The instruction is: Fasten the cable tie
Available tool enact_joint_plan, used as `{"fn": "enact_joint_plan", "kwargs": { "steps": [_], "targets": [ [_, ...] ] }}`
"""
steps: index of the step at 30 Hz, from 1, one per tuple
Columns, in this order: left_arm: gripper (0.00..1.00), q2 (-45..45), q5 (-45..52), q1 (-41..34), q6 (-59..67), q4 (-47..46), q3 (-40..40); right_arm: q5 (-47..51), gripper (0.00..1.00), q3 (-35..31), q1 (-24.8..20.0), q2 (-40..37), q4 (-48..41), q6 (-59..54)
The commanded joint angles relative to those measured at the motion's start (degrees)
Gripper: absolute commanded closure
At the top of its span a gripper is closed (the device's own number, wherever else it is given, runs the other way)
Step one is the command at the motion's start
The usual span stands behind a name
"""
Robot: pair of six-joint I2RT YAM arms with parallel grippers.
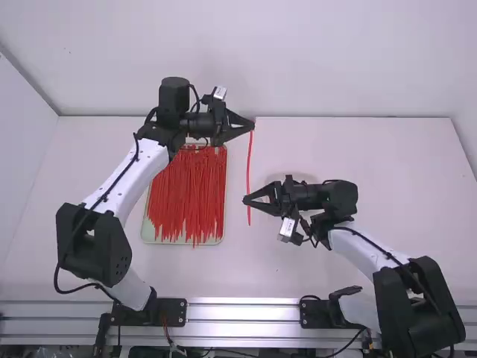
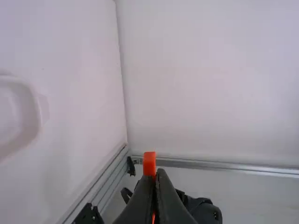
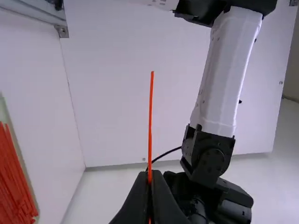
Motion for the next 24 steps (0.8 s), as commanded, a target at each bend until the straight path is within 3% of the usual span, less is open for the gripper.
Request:
{"fn": "enact_joint_plan", "kwargs": {
  "steps": [1,8,17,24],
  "targets": [
    [0.98,0.5,1.3,-0.4,1.2,0.1,0.7,1.2,1.0,-0.3,0.1,0.0,0.3,2.6],
    [0.98,0.5,1.3,-0.4,2.0,0.1,0.7,1.4,1.0,-0.3,0.1,0.0,0.3,7.6],
    [0.98,0.5,1.3,-0.4,2.6,0.0,0.7,1.3,0.99,-0.3,0.0,0.0,0.1,3.5],
    [0.98,0.5,1.7,-0.4,3.1,0.0,0.7,1.3,0.86,-0.3,-0.1,0.0,0.1,3.4]
  ]
}}
